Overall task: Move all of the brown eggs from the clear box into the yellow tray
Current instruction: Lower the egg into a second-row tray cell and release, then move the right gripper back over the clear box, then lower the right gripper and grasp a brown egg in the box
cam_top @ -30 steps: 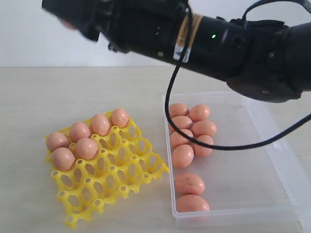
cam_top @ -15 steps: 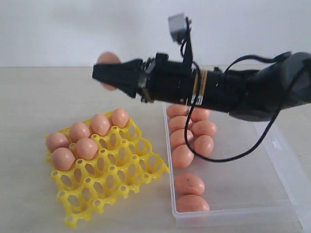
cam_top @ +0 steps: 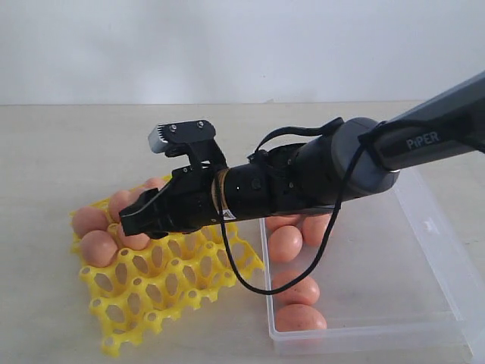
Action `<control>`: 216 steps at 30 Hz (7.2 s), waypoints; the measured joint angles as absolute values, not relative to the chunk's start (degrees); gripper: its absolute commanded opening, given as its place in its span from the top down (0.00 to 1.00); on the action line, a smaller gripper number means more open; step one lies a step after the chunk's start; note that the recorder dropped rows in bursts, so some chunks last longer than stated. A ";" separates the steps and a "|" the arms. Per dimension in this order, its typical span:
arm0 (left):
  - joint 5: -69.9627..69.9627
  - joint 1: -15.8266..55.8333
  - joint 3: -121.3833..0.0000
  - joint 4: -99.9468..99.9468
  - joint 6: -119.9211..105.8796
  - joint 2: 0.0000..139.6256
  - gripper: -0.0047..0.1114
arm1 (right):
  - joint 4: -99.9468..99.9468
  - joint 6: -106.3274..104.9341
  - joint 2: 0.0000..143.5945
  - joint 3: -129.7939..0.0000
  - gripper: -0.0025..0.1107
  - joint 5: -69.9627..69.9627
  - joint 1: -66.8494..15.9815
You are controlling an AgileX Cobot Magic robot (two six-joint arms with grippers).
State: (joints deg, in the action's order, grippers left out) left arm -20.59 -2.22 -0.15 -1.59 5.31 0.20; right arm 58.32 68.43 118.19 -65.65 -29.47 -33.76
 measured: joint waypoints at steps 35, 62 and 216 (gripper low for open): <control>-20.59 -2.22 -0.15 -1.59 5.31 0.20 0.92 | 54.50 59.12 120.72 -67.32 0.52 -23.48 -33.76; -20.59 -2.22 -0.15 -1.59 5.31 0.20 0.92 | 55.13 62.57 105.10 -67.32 0.53 -24.49 -33.76; -20.59 -2.22 -0.15 -1.59 5.31 0.20 0.92 | -23.01 -43.32 108.98 -76.72 0.98 61.70 -19.97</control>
State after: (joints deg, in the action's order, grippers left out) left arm -20.59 -2.22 -0.15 -1.59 5.31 0.20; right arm -23.01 -43.32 108.98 -76.72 61.70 -19.97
